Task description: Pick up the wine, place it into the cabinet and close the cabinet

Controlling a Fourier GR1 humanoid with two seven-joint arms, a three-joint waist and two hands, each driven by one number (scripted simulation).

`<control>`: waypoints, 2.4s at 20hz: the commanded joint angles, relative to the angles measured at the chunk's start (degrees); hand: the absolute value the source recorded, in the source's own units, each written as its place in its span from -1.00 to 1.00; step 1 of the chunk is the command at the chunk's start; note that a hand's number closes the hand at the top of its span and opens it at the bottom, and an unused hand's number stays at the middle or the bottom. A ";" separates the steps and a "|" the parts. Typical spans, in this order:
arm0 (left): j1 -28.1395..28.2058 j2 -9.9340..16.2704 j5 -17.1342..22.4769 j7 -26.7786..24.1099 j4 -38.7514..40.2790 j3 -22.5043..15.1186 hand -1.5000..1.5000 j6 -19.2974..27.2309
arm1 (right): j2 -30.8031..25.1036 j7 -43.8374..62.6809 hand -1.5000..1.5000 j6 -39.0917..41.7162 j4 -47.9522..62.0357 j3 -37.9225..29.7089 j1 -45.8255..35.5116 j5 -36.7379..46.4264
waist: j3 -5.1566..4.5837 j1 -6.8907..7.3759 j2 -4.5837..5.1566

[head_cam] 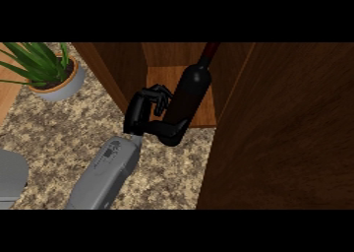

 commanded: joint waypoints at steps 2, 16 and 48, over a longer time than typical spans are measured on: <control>-5.73 -0.06 4.86 -3.81 9.76 -0.85 1.00 0.82 | -0.02 3.17 -1.00 0.08 -10.85 1.05 3.14 -1.47 | -0.03 -0.98 0.18; -19.96 -0.06 8.67 -4.46 28.34 -3.75 1.00 7.13 | -0.53 -2.70 -1.00 2.84 -8.94 1.76 5.95 -3.79 | 0.01 -2.70 0.67; -32.90 3.07 9.97 -10.86 48.93 3.74 -1.00 15.93 | -0.62 -11.68 -1.00 7.22 -5.82 3.76 10.29 -6.11 | -0.08 -5.68 2.34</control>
